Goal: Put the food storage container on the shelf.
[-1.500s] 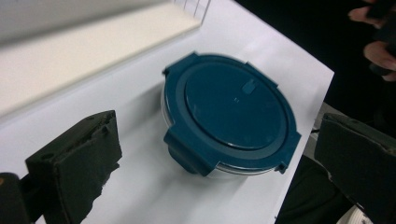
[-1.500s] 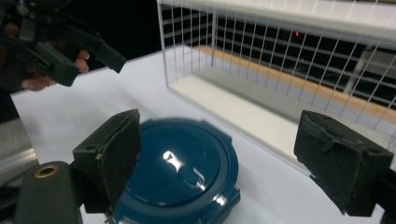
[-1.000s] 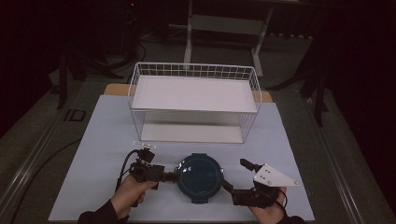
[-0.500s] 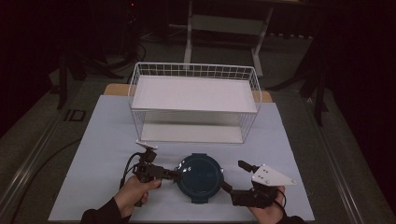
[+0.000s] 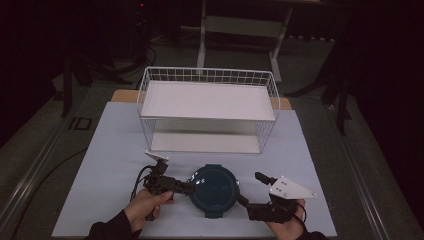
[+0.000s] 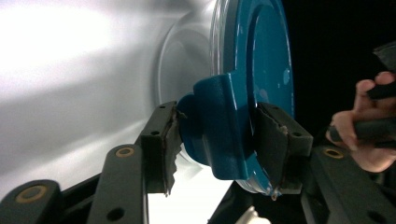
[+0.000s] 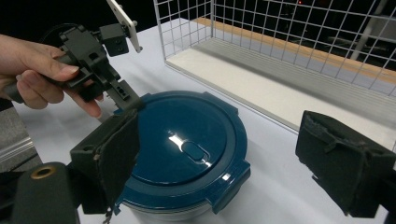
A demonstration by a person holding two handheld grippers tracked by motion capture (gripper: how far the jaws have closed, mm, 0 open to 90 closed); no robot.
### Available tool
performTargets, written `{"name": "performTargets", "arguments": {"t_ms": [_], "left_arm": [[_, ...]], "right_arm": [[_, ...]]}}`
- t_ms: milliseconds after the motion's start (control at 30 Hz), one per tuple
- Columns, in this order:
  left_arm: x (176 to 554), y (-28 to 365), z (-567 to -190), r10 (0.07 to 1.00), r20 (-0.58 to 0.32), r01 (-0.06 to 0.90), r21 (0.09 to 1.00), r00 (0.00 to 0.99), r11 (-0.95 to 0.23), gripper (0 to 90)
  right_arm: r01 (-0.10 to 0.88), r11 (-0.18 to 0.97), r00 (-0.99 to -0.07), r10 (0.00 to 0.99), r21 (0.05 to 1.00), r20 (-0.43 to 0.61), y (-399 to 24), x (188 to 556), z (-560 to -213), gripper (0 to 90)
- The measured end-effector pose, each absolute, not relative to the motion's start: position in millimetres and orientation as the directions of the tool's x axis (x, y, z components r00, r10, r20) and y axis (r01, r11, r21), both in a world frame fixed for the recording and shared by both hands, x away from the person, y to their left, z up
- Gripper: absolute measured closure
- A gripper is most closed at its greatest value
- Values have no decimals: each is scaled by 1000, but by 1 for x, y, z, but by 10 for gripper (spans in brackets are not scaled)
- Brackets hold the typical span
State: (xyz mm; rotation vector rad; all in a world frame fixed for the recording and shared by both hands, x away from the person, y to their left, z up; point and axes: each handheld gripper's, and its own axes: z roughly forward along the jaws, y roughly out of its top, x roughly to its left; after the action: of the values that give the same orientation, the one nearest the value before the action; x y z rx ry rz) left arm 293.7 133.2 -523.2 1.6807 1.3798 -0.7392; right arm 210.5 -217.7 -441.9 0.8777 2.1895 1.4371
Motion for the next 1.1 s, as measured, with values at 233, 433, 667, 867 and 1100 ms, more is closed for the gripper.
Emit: {"name": "performTargets", "arguments": {"t_ms": [233,433,667,867,1100], "left_arm": [[290,133,-520,498,-824,960,267,270,-79,523],[286,133,-517,489,-805,940,319,335,-119,534],[274,131,-509,490,-758,898,412,431,-154,551],[269,131,-508,490,-735,878,446,469,-173,556],[264,132,-507,489,-717,862,472,496,-182,561]], "right_arm": [[354,262,-720,689,898,83,-221,218,-446,173],[463,230,-697,691,856,191,-226,228,-454,225],[661,171,-638,641,731,426,-232,249,-476,325],[750,138,-587,590,647,555,-236,255,-489,425],[808,137,-542,554,573,632,-237,256,-499,493]]}}
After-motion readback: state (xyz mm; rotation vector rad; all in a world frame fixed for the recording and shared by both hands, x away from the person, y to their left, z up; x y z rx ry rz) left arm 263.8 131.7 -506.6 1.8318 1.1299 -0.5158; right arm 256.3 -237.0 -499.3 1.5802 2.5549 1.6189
